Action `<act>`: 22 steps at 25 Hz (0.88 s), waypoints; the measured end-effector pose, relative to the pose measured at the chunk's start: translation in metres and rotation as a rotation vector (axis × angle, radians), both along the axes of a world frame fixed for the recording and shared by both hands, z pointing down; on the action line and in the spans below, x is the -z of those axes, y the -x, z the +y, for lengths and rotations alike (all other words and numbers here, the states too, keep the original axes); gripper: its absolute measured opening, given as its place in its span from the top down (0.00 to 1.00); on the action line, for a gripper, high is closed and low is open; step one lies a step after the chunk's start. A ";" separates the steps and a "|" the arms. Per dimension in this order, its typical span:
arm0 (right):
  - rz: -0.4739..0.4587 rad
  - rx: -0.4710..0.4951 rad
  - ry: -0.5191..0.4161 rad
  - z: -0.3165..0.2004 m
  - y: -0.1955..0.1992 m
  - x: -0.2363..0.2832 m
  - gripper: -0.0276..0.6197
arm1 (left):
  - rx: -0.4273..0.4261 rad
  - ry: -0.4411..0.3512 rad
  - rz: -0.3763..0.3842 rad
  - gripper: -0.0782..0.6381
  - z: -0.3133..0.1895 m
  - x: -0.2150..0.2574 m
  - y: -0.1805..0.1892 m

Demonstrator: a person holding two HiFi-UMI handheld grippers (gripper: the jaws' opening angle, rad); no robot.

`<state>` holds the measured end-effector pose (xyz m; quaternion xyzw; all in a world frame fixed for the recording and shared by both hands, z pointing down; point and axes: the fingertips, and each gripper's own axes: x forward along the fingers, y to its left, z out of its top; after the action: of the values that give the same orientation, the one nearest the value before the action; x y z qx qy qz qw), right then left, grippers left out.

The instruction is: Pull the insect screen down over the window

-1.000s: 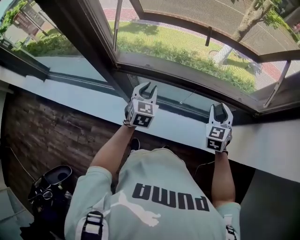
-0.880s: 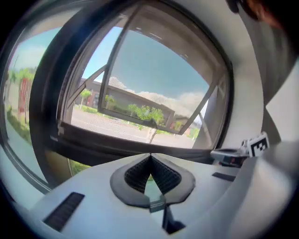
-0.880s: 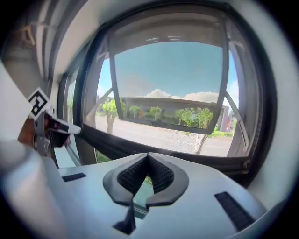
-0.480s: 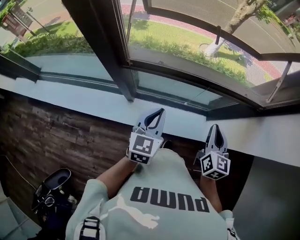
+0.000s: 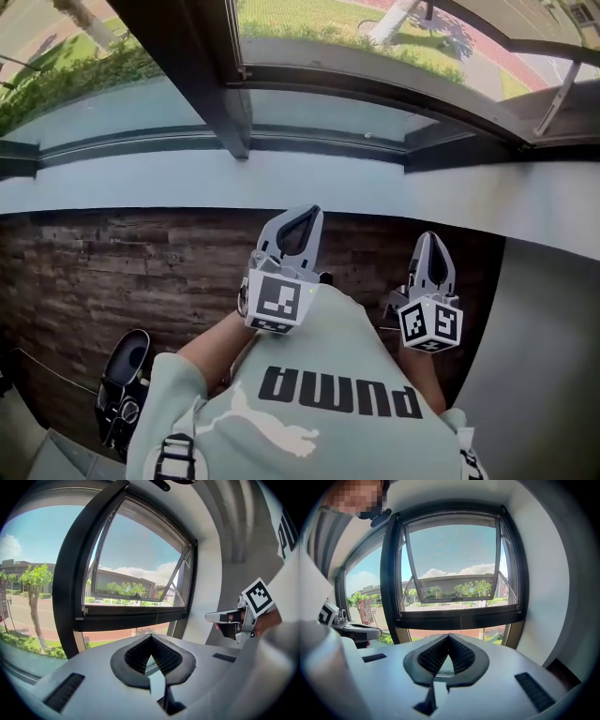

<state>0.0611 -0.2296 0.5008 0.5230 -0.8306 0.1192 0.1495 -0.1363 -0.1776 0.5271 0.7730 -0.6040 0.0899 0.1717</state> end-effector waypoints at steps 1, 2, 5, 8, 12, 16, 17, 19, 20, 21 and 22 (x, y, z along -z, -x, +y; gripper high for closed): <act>-0.001 0.002 -0.005 0.005 -0.001 0.002 0.95 | -0.003 -0.005 -0.002 0.87 0.006 0.002 -0.001; -0.003 0.005 -0.011 0.011 -0.003 0.004 0.95 | -0.004 -0.011 -0.001 0.87 0.011 0.005 -0.003; -0.008 0.021 -0.041 0.034 -0.011 0.013 0.95 | 0.004 -0.029 -0.001 0.87 0.032 0.012 -0.012; -0.016 0.044 -0.077 0.067 -0.028 0.018 0.95 | 0.019 -0.043 0.000 0.87 0.060 0.016 -0.032; -0.039 0.078 -0.123 0.127 -0.069 0.024 0.95 | 0.030 -0.077 -0.001 0.87 0.115 0.027 -0.083; -0.035 0.124 -0.170 0.195 -0.113 0.036 0.95 | 0.063 -0.093 0.007 0.87 0.189 0.034 -0.142; -0.034 0.135 -0.178 0.213 -0.124 0.039 0.95 | 0.074 -0.091 0.005 0.87 0.208 0.036 -0.155; -0.045 0.154 -0.191 0.248 -0.144 0.044 0.95 | 0.092 -0.091 -0.011 0.87 0.245 0.041 -0.178; -0.054 0.164 -0.196 0.263 -0.151 0.047 0.95 | 0.099 -0.096 -0.020 0.87 0.262 0.046 -0.188; -0.066 0.174 -0.200 0.277 -0.158 0.049 0.95 | 0.107 -0.101 -0.025 0.87 0.277 0.052 -0.195; -0.081 0.182 -0.200 0.290 -0.163 0.051 0.95 | 0.116 -0.107 -0.026 0.87 0.290 0.058 -0.201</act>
<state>0.2243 0.0606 0.4501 0.4526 -0.8876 0.0430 0.0733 0.0647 0.1127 0.4694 0.7435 -0.6539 0.0574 0.1274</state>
